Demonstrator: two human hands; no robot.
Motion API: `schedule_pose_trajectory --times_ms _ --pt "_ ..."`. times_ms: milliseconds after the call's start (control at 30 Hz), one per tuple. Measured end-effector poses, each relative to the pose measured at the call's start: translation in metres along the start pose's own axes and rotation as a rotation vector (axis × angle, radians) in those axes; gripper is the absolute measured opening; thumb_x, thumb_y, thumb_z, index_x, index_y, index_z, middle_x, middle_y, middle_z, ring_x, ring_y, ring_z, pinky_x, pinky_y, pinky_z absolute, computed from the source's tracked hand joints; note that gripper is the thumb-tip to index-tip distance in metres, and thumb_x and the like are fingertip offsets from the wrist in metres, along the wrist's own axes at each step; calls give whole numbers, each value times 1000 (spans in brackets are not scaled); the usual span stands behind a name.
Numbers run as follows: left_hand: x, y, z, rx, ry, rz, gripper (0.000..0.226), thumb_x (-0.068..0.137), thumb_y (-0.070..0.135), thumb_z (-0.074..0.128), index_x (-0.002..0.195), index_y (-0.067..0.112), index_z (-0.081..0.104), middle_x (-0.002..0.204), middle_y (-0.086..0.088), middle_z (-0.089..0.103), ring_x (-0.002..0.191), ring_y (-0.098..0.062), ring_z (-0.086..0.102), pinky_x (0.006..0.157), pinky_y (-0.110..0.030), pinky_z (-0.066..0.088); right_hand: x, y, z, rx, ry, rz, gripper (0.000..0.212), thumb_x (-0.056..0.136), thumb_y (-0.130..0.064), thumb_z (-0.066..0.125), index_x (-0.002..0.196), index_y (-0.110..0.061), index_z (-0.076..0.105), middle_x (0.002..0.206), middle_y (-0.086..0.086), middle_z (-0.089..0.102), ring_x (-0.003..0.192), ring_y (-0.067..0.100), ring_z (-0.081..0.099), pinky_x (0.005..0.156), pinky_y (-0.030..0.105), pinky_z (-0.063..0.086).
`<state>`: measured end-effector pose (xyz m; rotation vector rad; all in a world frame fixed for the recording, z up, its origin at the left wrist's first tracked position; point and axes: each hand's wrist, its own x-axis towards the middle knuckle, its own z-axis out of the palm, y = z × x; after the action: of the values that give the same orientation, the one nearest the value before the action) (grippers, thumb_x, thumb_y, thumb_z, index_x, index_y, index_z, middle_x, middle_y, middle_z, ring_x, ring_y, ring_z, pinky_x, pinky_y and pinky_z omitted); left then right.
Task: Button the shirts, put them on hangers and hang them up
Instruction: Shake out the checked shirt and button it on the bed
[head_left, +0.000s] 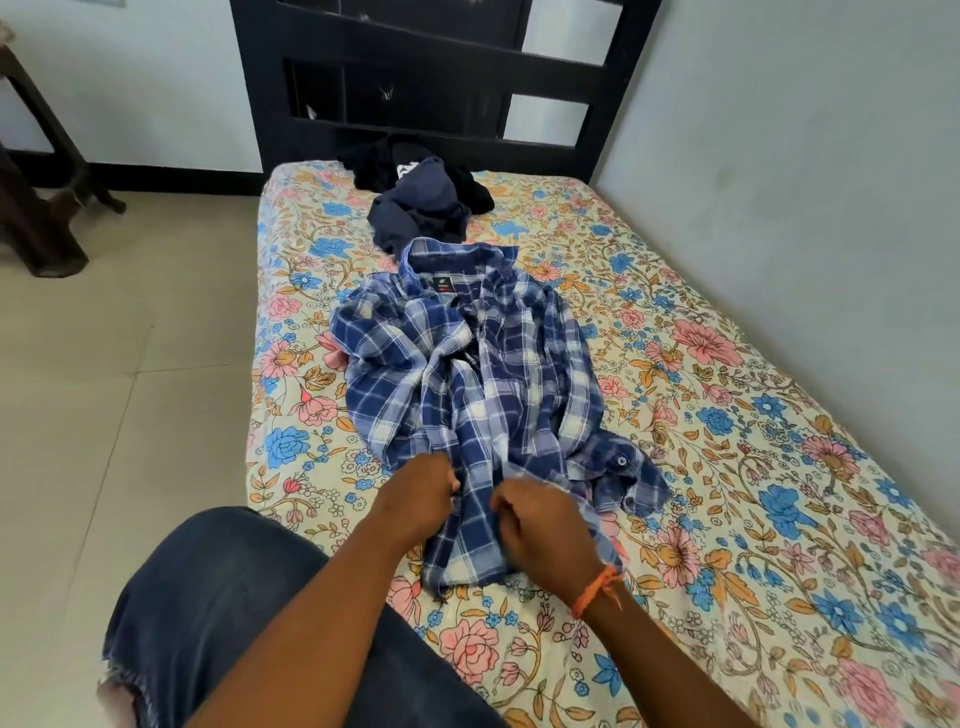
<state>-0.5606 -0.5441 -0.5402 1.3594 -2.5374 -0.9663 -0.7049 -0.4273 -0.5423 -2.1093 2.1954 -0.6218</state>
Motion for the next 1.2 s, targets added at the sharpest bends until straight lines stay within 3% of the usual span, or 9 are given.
schedule_pose_trajectory --times_ms 67,167,300,467,700,867,967,1067,1200 --pt "0 0 1 19 -5 -2 18 97 9 51 83 19 50 86 -1 57 74 -16 56 62 -29 39 -1 -15 -7 342 -68 132 12 91 -16 61 96 -27 65 83 -6 70 69 10 64 63 29 57" --pt "0 -2 1 16 -19 -4 15 98 10 50 86 19 50 88 -1 58 76 -17 57 65 -29 41 12 -7 -19 644 279 504 21 93 -7 60 89 -27 66 82 -4 71 71 15 70 65 31 60" --pt "0 -3 2 -9 -27 -8 15 99 10 51 87 19 49 87 1 57 74 -13 56 63 -27 39 28 43 -40 60 444 654 13 88 -12 64 99 -17 68 100 3 68 93 28 64 80 42 53" --pt "2 -4 3 0 -27 -7 16 98 11 53 85 19 49 87 -2 59 74 -16 58 63 -30 40 19 94 -68 -183 -201 584 41 79 -28 73 118 -20 66 119 5 61 112 33 56 95 45 41" --pt "3 -4 2 6 -23 -14 19 97 10 54 82 20 47 85 0 56 70 -14 54 58 -29 36 6 133 -100 68 240 748 17 95 -8 61 92 3 73 76 13 65 69 22 57 63 21 41" --pt "3 -5 3 16 -29 -11 21 97 10 53 81 22 45 85 2 53 69 -12 50 57 -28 33 -12 175 -123 -281 264 1229 36 93 -21 62 118 4 61 120 31 55 108 47 55 94 56 46" --pt "3 -3 3 14 -20 -12 19 97 10 53 82 20 47 83 2 52 68 -12 49 56 -28 32 -8 149 -101 -347 351 924 31 86 -7 63 116 -5 60 123 25 54 106 41 54 91 57 47" --pt "3 0 2 18 -11 -23 18 97 11 53 82 20 47 82 2 52 70 -14 51 59 -30 35 12 95 -65 54 219 536 8 93 -5 61 96 -7 69 95 13 69 84 23 62 81 44 55" --pt "2 1 2 -3 -21 -41 18 97 12 53 81 19 48 80 2 55 71 -15 54 60 -31 37 57 42 -25 258 28 437 20 90 -26 71 99 -8 67 96 5 66 89 19 61 86 36 54"
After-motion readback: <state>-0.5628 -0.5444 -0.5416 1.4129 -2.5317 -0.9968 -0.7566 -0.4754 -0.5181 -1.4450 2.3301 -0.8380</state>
